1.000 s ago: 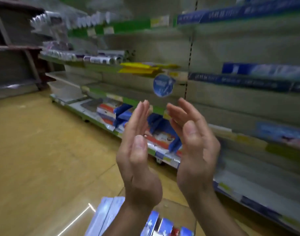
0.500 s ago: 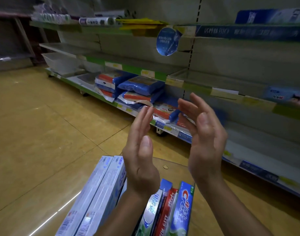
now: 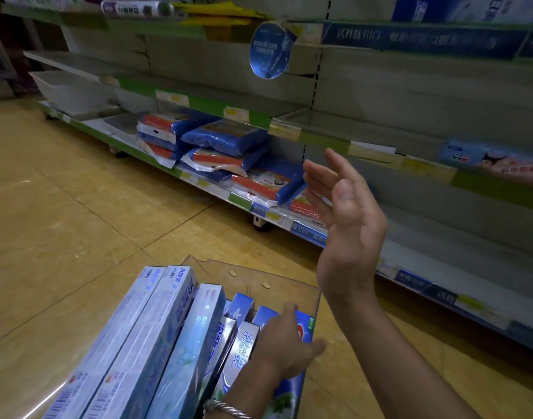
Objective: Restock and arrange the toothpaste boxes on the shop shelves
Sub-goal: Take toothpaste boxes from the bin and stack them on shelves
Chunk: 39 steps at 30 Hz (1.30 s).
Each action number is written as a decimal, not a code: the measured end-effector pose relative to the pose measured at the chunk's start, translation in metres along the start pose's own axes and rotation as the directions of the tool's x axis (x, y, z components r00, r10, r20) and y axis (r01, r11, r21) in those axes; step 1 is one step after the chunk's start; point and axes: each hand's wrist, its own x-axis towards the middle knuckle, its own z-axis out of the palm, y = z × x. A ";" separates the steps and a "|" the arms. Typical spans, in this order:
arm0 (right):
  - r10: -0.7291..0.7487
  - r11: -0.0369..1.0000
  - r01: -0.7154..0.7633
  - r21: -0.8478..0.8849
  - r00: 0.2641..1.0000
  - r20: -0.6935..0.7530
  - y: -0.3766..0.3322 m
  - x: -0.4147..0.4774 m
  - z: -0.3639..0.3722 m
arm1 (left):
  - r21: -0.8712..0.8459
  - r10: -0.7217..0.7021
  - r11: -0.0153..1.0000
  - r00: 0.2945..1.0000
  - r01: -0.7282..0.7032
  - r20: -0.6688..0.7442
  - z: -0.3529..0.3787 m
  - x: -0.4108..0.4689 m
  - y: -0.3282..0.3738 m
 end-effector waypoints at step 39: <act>0.737 0.171 0.210 -0.963 0.621 0.266 0.105 -0.098 -0.035 | -0.600 0.235 0.600 0.834 -0.529 -0.499 -0.150 -0.028 0.080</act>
